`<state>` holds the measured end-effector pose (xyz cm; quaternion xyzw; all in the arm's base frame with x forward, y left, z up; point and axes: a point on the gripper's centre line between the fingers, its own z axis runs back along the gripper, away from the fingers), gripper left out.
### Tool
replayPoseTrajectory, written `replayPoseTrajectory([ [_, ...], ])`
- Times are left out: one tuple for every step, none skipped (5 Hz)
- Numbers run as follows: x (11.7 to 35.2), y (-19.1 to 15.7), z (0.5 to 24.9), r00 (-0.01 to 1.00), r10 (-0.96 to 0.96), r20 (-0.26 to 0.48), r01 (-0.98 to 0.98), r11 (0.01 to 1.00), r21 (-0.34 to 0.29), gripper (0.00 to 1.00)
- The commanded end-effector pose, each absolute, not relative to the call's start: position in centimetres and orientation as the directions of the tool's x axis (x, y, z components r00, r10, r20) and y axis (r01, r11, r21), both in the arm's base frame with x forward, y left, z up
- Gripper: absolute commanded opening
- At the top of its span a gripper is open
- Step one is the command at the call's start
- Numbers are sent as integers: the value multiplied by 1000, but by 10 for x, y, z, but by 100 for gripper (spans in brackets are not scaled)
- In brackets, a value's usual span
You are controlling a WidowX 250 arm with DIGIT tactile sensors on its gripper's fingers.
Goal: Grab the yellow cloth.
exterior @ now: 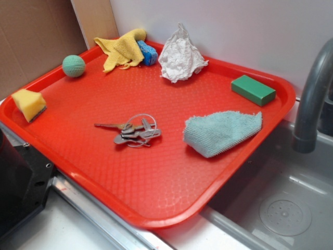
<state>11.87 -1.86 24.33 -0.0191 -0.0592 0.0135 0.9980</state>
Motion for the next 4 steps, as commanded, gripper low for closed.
replayPoseTrajectory([
  [119,-19,243,993,29,118,-25,999,-40,100],
  [149,26,202,977,112,181,-105,993,-48,100],
  [175,45,187,940,193,282,-191,981,-33,100],
  [210,74,169,848,344,404,-350,935,-62,100],
])
